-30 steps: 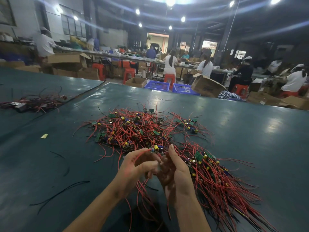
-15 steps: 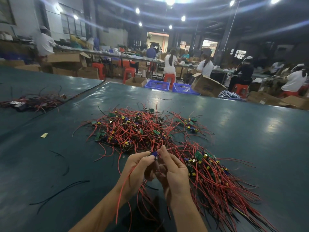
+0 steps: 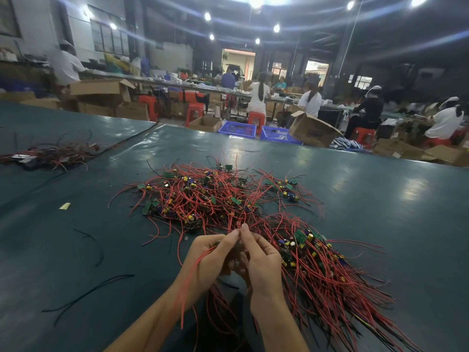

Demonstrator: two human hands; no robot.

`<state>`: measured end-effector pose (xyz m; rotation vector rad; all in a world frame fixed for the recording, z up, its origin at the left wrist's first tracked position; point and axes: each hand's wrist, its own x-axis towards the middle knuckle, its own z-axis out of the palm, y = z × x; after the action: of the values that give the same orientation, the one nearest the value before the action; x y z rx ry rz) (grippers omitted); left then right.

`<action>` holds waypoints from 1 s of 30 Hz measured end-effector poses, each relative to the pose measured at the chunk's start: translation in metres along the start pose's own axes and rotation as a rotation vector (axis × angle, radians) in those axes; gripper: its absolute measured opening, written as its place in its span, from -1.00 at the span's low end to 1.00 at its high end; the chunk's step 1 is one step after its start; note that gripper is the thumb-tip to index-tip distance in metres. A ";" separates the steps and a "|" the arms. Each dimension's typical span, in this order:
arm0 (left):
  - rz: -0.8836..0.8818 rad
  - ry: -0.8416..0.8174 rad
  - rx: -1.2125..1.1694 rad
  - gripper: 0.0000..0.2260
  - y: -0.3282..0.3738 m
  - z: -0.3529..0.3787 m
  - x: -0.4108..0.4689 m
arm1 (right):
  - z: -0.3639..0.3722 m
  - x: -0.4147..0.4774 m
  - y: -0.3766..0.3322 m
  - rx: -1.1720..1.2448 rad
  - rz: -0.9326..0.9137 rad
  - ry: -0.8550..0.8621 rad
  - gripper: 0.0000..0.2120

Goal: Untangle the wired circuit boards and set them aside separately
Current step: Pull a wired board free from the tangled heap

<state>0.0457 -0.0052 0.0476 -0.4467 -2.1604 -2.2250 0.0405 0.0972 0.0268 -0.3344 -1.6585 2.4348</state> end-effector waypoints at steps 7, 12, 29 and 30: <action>-0.037 -0.008 -0.032 -0.60 -0.003 -0.006 0.005 | 0.004 -0.005 -0.006 0.076 0.083 -0.067 -0.86; 0.010 0.042 0.077 -0.57 -0.003 -0.003 0.001 | 0.000 -0.003 -0.007 0.030 0.136 -0.061 -0.84; 0.183 -0.066 0.118 -0.57 -0.014 -0.011 0.008 | -0.034 0.025 -0.023 0.340 0.111 0.236 -0.86; 0.167 -0.062 0.110 -0.58 -0.014 -0.009 0.008 | -0.034 0.025 -0.022 0.339 0.095 0.253 -0.85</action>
<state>0.0340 -0.0118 0.0358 -0.6734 -2.1715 -2.0208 0.0261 0.1422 0.0336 -0.6473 -1.1301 2.5551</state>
